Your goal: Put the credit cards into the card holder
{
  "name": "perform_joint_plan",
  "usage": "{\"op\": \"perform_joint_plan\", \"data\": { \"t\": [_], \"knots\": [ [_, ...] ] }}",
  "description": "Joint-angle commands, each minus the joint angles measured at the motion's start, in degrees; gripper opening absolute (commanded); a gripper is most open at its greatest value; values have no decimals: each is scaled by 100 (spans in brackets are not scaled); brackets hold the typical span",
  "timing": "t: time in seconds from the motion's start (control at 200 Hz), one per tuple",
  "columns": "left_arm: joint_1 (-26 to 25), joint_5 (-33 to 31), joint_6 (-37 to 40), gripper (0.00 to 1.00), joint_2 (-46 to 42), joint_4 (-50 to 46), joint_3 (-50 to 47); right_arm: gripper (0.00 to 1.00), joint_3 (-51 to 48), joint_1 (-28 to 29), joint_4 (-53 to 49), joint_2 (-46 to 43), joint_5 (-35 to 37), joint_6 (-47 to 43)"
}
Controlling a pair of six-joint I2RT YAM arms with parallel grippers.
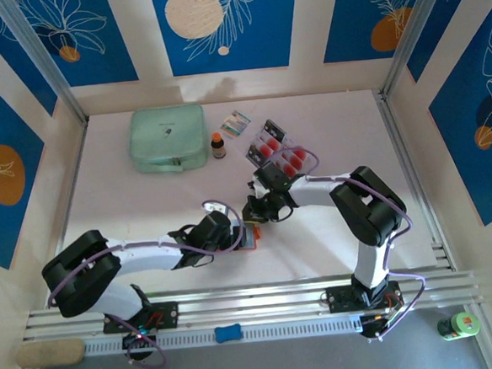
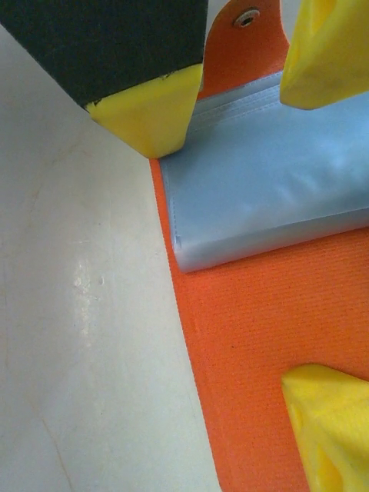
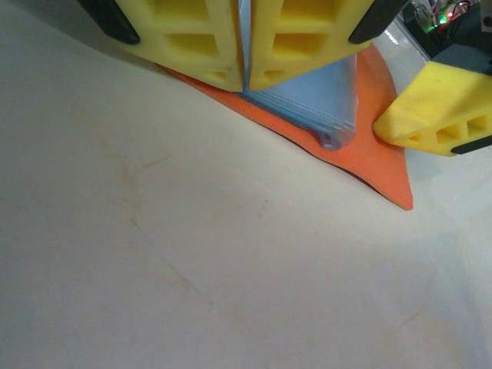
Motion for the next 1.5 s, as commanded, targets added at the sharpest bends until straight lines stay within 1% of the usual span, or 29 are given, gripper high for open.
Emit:
{"op": "perform_joint_plan", "data": {
  "t": [0.0,0.105,0.145,0.3,0.43,0.505,0.6,0.655,0.875,1.035,1.245,1.35,1.495],
  "knots": [
    [27,-213,-129,88,159,-328,-58,12,106,92,-46,216,-134,122],
    [28,-290,-189,87,194,-434,-75,12,194,102,-38,265,-171,153],
    [26,-311,-222,84,213,-480,-79,12,215,102,-39,277,-188,162],
    [27,-265,-278,68,290,-373,-179,12,273,94,-63,233,-202,174],
    [23,-197,-280,62,306,-183,-260,13,294,46,-102,71,-198,179],
    [27,-184,-279,60,302,-121,-282,19,262,24,-115,-81,-161,187],
    [27,-171,-280,58,300,-26,-322,33,218,10,-147,-255,-65,213],
    [27,-169,-283,57,302,17,-346,38,187,12,-151,-304,-24,245],
    [27,-170,-280,56,292,84,-368,41,53,40,-31,-249,-5,370],
    [27,-180,-281,55,292,111,-379,45,10,58,47,-152,-12,428],
    [27,-188,-280,53,289,128,-382,44,63,76,130,8,-224,434],
    [27,-183,-271,53,284,128,-374,41,76,74,220,52,-385,441],
    [27,-188,-272,53,282,137,-370,33,131,76,258,80,-538,437]
  ]
}}
